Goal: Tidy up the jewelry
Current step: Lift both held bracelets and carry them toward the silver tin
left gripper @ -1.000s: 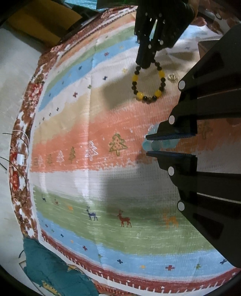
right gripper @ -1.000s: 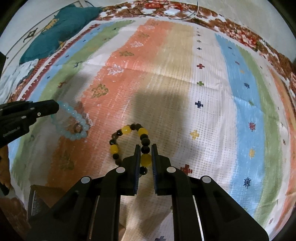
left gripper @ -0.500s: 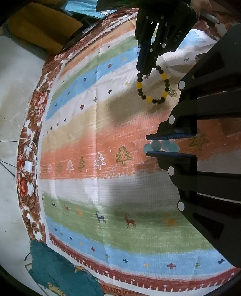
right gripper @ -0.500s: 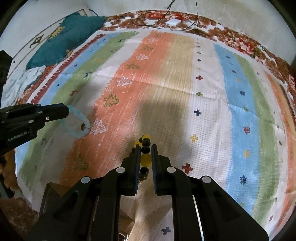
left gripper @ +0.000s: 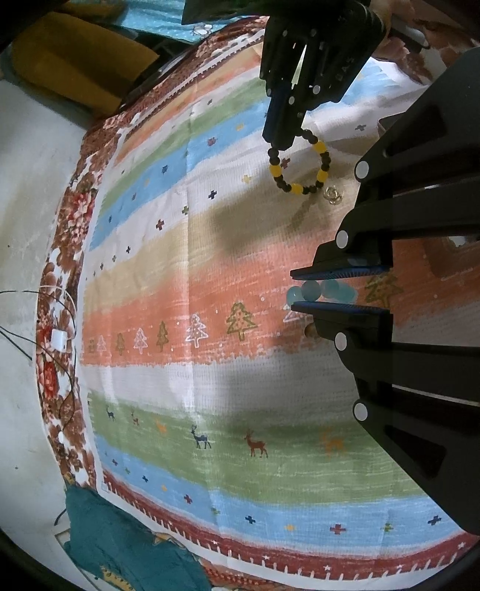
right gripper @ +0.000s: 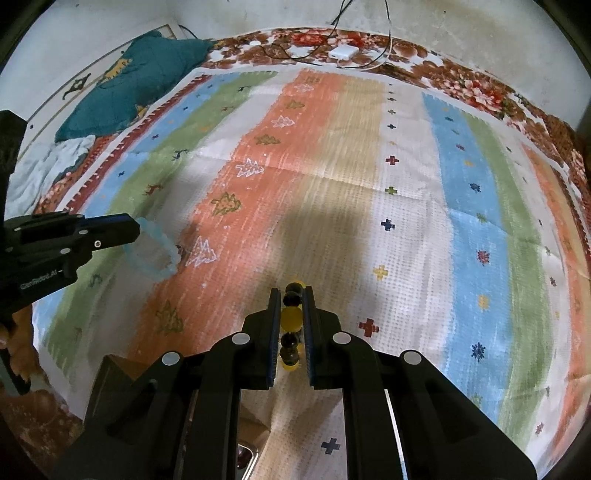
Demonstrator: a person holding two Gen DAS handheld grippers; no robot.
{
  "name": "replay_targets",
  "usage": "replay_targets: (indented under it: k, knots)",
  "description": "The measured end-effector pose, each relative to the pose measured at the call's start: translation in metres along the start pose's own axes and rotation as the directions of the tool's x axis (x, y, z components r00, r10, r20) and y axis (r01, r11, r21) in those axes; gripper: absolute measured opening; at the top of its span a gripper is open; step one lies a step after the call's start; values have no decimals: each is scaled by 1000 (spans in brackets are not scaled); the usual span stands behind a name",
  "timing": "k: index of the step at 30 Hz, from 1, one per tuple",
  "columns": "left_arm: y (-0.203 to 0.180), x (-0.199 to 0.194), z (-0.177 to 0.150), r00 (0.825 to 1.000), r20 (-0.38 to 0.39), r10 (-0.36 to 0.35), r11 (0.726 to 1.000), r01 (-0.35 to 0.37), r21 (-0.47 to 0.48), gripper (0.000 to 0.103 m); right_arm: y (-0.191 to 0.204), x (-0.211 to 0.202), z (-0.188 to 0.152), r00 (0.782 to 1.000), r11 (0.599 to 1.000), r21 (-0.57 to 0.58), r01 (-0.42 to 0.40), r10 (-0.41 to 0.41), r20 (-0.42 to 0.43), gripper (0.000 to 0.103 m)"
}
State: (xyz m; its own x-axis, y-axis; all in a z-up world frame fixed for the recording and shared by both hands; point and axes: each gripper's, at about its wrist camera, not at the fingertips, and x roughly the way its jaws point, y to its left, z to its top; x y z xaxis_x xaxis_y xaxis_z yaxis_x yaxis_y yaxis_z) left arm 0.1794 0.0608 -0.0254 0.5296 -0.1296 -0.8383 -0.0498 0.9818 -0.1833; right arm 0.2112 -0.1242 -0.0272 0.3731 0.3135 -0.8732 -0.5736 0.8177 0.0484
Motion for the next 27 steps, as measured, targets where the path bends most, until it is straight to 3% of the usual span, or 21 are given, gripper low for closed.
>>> replay_targets:
  k: [27]
  knots:
    - [-22,-26,-11,999,38,-24,999,23,29,11,11,-34,-10,998,999,-16,-33,34,56,12]
